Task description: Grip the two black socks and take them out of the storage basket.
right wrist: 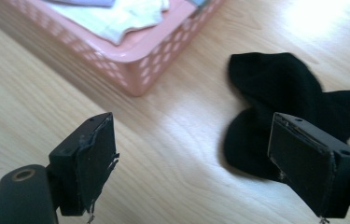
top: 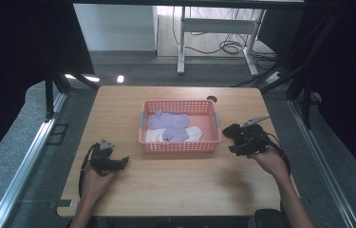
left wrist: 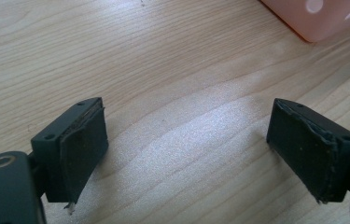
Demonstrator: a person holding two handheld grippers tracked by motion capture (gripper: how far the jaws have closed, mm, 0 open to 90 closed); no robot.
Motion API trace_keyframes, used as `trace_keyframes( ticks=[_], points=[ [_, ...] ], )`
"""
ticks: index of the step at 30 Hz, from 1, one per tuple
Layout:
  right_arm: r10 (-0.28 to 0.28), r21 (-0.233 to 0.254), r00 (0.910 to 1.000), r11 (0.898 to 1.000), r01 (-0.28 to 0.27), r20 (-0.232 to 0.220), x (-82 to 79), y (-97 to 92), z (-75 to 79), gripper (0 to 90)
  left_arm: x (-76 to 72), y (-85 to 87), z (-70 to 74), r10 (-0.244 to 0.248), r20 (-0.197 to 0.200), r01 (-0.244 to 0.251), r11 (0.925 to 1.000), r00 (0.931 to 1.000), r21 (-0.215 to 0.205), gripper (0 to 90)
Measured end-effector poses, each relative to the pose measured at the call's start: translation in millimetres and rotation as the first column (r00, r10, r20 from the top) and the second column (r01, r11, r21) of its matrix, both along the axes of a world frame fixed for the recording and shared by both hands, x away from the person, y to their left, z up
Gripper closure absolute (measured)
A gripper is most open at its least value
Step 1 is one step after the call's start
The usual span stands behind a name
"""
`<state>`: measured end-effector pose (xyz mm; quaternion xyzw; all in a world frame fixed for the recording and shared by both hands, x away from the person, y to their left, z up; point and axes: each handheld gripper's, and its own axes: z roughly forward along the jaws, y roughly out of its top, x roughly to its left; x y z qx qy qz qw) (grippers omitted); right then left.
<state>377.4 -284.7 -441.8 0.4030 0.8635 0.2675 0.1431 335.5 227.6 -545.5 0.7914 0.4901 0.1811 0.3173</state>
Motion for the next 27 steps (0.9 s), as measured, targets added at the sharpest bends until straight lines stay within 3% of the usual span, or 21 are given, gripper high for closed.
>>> trace_keyframes(
  ticks=[8,14,15,19,23,27],
  points=[
    [0.027,0.007,0.9996,1.000,-0.027,0.003,-12.2,14.9,-17.8,15.4,0.0,0.0,0.0,0.000,0.000,0.000,1.0000,1.0000,0.001,12.1],
    [0.041,0.020,0.9991,0.999,-0.041,-0.009,-17.8,26.2,-42.7,14.9,0.0,0.0,0.0,0.000,0.001,0.000,1.0000,1.0000,0.001,12.1],
    [0.047,0.020,0.9987,0.999,-0.047,-0.020,-19.6,31.5,-55.9,14.9,0.0,0.0,0.1,0.000,0.000,0.000,1.0000,1.0000,0.001,12.1],
    [0.061,0.005,0.9979,0.998,-0.060,-0.022,-19.6,35.8,-74.7,14.8,0.0,-0.4,-0.2,0.004,0.002,-0.004,1.0000,1.0000,-0.004,12.1],
    [0.064,0.018,0.9976,0.998,-0.064,-0.028,-19.8,35.8,-85.5,13.2,0.0,-0.3,-0.1,0.003,0.001,-0.003,1.0000,1.0000,-0.003,12.1],
    [0.064,0.020,0.9978,0.998,-0.063,-0.019,-21.0,34.2,-85.3,14.0,0.0,-0.3,-0.2,0.003,0.001,-0.003,1.0000,1.0000,-0.004,12.1]
  ],
)
